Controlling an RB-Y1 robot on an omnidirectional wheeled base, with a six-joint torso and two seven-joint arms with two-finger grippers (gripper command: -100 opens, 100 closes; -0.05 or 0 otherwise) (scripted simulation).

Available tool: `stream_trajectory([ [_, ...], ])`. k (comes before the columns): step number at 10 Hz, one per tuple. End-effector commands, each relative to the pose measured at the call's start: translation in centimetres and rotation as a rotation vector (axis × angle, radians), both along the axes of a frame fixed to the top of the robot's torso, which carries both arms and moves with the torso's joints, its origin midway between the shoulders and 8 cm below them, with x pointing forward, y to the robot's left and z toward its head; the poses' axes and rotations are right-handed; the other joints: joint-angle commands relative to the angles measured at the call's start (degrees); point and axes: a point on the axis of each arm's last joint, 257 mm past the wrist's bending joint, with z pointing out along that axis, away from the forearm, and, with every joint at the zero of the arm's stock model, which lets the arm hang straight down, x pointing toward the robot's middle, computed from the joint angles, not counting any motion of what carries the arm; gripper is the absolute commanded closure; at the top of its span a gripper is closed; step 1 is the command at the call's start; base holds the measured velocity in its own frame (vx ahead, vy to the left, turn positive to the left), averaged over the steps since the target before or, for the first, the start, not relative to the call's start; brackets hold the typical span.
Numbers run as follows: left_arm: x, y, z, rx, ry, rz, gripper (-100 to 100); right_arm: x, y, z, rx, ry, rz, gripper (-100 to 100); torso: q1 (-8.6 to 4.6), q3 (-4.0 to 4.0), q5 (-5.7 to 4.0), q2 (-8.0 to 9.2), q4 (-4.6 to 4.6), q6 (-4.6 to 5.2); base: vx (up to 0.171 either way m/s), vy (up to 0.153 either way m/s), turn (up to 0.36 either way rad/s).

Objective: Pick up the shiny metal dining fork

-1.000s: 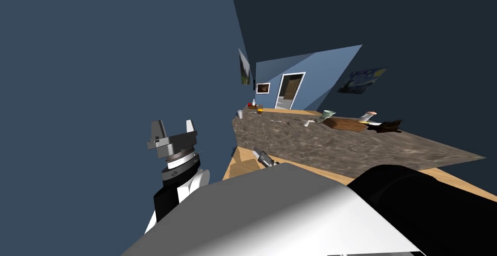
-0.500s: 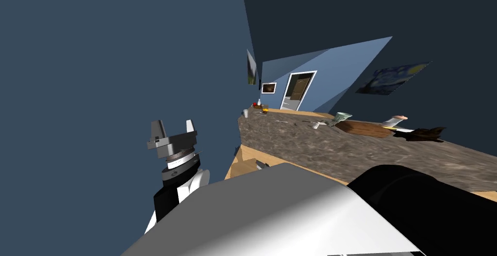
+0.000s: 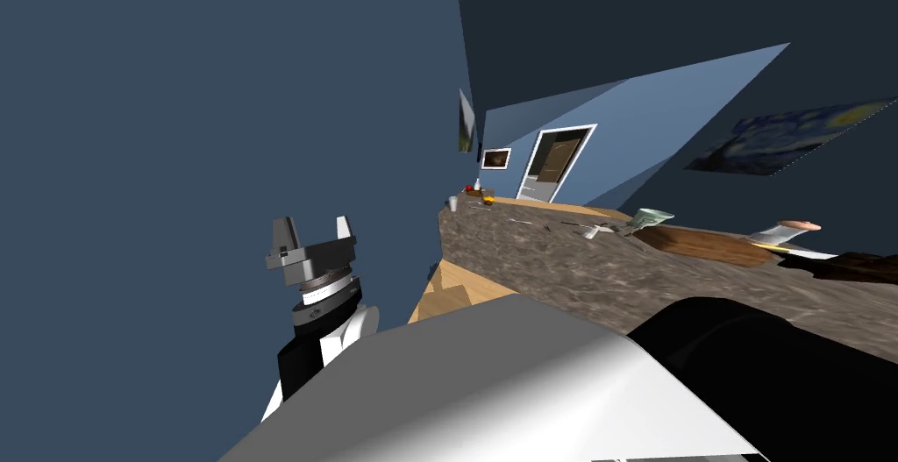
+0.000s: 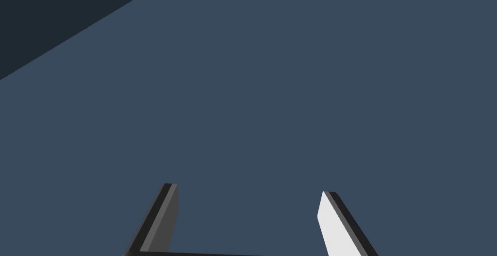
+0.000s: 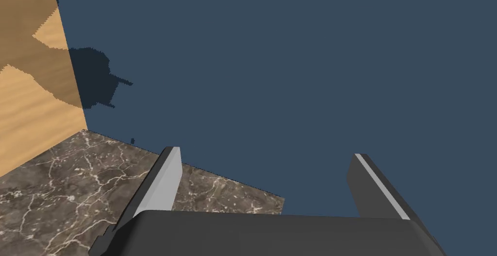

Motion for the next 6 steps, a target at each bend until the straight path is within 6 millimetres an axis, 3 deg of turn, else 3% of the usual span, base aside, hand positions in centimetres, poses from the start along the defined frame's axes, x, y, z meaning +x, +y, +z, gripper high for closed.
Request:
stream_trajectory([
  [1, 0.0, 0.0, 0.0, 0.0, 0.0, 0.0, 0, -3.3, -2.5, -3.0, -0.081, 0.08, 0.027, -100, 0.0, 0.0, 0.0, 0.0, 0.0, 0.0, -0.022, 0.068, 0.275],
  [3, 0.0, 0.0, 0.0, 0.0, 0.0, 0.0, 0, -3.8, -4.3, -3.5, -0.123, 0.089, 0.04, -100, -0.02, -0.01, 0.01, -0.02, 0.0, 0.0, -0.009, 0.03, 0.041],
  [4, 0.0, 0.0, 0.0, 0.0, 0.0, 0.0, 0, -6.2, -6.2, -5.1, -0.173, 0.139, 0.066, -100, -0.12, -0.02, -0.01, -0.04, -0.01, 0.01, -0.003, 0.034, 0.301],
  [5, 0.0, 0.0, 0.0, 0.0, 0.0, 0.0, 0, -6.7, -8.2, -5.9, -0.217, 0.154, 0.071, -100, -0.09, -0.03, -0.01, -0.06, -0.01, -0.06, -0.007, 0.03, 0.158],
  [6, 0.0, 0.0, 0.0, 0.0, 0.0, 0.0, 0, -8.9, -10.1, -7.1, -0.262, 0.199, 0.094, -100, -0.1, -0.04, -0.01, -0.06, -0.01, 0.0, -0.01, 0.045, 0.285],
])
